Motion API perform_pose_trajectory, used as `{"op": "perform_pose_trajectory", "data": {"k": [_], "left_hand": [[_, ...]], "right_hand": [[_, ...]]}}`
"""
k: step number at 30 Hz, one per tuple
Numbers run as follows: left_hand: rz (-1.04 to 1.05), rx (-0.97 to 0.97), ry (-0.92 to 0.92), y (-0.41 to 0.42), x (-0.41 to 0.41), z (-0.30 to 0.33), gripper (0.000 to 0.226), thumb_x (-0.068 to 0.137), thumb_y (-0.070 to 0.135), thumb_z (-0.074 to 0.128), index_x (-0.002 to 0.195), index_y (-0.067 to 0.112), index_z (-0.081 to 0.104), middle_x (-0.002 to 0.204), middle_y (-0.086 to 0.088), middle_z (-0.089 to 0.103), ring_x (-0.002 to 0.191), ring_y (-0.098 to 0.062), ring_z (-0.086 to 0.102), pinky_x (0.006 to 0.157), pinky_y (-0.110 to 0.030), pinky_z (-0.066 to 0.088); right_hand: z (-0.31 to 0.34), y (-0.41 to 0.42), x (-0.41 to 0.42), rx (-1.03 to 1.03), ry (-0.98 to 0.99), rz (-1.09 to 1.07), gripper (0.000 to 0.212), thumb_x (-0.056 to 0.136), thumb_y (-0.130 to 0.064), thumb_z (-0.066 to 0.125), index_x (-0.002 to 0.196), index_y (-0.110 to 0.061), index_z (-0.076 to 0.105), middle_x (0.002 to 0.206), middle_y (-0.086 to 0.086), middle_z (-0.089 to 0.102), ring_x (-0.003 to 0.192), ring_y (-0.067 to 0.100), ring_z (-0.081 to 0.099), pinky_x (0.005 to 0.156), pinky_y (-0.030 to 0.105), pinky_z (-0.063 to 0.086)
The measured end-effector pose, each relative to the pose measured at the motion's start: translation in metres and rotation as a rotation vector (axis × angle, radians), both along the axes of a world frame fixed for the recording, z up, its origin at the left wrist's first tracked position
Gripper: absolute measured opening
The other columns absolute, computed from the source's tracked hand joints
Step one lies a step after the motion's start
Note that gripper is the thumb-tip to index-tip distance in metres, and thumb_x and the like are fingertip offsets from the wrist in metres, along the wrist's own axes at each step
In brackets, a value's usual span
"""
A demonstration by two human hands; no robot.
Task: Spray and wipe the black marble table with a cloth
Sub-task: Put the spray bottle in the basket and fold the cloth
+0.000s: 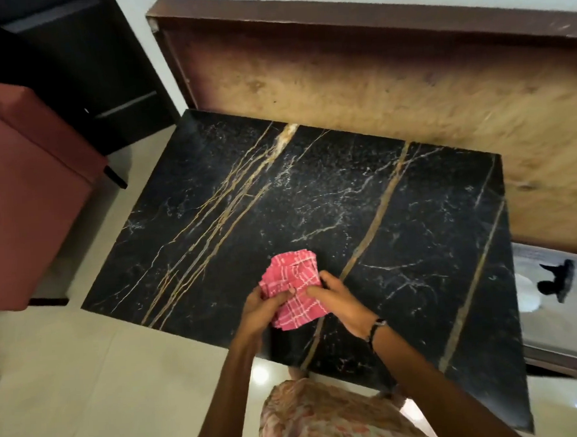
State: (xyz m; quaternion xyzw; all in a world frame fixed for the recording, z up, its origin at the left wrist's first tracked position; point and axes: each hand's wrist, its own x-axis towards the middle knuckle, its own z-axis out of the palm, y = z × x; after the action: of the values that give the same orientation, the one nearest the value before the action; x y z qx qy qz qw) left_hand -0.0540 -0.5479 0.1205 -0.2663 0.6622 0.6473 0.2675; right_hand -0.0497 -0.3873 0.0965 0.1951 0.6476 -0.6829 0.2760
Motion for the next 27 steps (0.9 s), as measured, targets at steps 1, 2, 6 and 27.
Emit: {"op": "perform_pose_trajectory", "data": {"k": [1,2,6,27], "left_hand": [[-0.007,0.02,0.018,0.018,0.002,0.001,0.034,0.079,0.012,0.074,0.109,0.016,0.059,0.096,0.0,0.069,0.08,-0.01,0.065,0.057,-0.014,0.052],[-0.011,0.049,0.029,0.04,0.004,0.003,0.034,0.078,0.011,0.074,0.109,0.015,0.06,0.101,-0.002,0.071,0.083,-0.012,0.068,0.061,-0.016,0.055],[-0.093,0.097,0.081,0.132,0.02,0.007,0.058,0.07,0.023,0.082,0.121,0.017,0.057,0.112,-0.006,0.071,0.098,-0.02,0.07,0.086,-0.038,0.057],[-0.793,0.11,0.029,0.493,0.14,-0.025,0.048,0.092,0.018,0.058,0.133,0.019,0.034,0.144,-0.002,0.042,0.123,-0.018,0.049,0.098,-0.033,0.044]], "right_hand": [[0.005,0.019,0.004,-0.039,0.003,-0.046,0.013,0.093,-0.007,0.055,0.107,-0.007,0.056,0.098,0.008,0.064,0.09,0.018,0.061,0.079,0.029,0.051],[0.011,0.042,0.01,-0.072,0.004,-0.105,0.013,0.093,-0.007,0.055,0.106,-0.009,0.055,0.095,0.006,0.064,0.087,0.017,0.061,0.074,0.025,0.051],[0.028,0.129,0.039,-0.098,-0.006,-0.285,0.03,0.085,-0.016,0.07,0.114,-0.013,0.059,0.106,0.005,0.071,0.09,0.016,0.069,0.066,0.022,0.054],[-0.016,0.496,0.191,0.506,-0.042,-0.731,0.032,0.09,-0.009,0.057,0.122,-0.01,0.057,0.109,0.016,0.066,0.096,0.033,0.064,0.084,0.047,0.054]]}}
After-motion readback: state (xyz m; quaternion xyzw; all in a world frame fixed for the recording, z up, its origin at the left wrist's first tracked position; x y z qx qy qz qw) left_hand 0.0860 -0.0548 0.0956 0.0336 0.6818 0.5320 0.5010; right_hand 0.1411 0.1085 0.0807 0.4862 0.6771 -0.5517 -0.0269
